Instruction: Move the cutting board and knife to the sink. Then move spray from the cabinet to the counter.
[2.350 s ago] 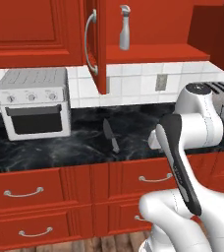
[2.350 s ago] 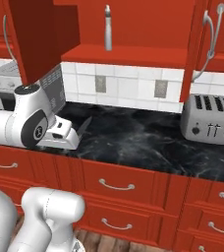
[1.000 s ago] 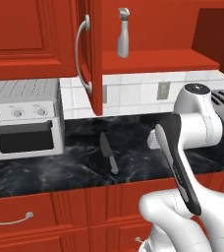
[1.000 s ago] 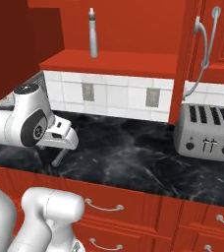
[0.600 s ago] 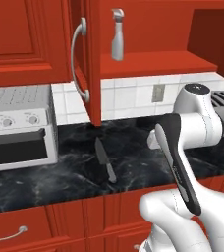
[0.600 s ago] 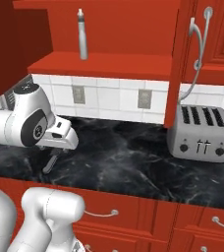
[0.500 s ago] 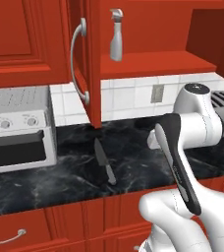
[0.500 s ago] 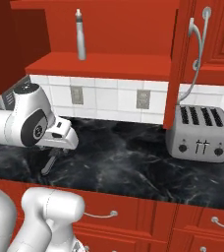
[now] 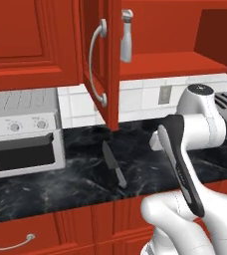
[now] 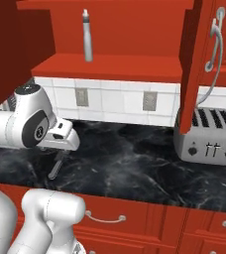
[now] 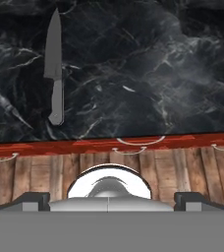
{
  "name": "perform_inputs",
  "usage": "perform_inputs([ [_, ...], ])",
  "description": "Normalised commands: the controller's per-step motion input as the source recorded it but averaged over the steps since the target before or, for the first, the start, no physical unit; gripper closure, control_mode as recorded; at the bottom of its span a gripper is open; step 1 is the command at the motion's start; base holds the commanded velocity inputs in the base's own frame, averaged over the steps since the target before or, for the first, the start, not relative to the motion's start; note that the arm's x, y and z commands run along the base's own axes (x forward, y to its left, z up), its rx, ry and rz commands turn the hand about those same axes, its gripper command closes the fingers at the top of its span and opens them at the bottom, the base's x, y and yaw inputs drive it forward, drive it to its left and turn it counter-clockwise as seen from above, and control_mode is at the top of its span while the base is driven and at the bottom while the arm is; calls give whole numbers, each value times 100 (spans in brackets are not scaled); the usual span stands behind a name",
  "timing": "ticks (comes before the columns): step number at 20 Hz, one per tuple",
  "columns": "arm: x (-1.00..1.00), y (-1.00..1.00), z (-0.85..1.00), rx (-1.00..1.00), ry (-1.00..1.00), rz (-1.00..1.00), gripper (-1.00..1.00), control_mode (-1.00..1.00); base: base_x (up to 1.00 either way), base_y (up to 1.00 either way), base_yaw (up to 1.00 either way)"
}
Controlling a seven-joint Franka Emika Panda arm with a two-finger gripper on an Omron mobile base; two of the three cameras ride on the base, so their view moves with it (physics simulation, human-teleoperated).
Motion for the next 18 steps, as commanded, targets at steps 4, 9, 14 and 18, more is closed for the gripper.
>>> perform_inputs([
  [4,0,0,0,0,0,0,-100,100,31,29,0],
  [9,0,0,0,0,0,0,-100,100,48,14,0],
  [14,0,0,0,0,0,0,-100,100,48,11,0],
  [18,0,0,0,0,0,0,-100,100,37,18,2],
])
